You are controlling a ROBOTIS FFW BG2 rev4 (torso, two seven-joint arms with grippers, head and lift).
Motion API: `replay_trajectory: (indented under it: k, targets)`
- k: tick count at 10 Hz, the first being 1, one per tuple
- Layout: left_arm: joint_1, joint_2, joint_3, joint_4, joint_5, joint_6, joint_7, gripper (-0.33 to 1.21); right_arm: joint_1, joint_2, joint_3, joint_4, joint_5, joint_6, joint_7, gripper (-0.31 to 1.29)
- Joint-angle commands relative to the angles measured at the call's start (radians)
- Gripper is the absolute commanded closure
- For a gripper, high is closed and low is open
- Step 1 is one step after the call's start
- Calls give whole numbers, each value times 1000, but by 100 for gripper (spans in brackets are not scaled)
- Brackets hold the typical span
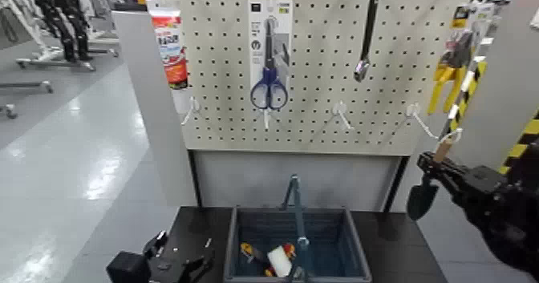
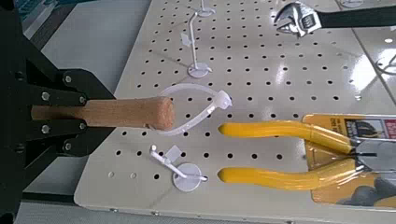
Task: Put the tool with the wooden handle into the crate.
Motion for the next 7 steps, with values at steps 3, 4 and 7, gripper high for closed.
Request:
replay_trajectory:
  k: [3, 4, 7]
  targets:
    - [-5, 0, -3, 1, 0, 3, -2, 11, 79, 66, -25, -169, -43, 41, -30, 107]
    - [-5, 0, -4, 3, 0, 5, -2, 11, 82, 72, -18, -175, -68, 34, -38, 107]
    - [-9, 0, -6, 6, 0, 6, -3, 11, 79, 95, 25, -152, -129, -6, -71, 107]
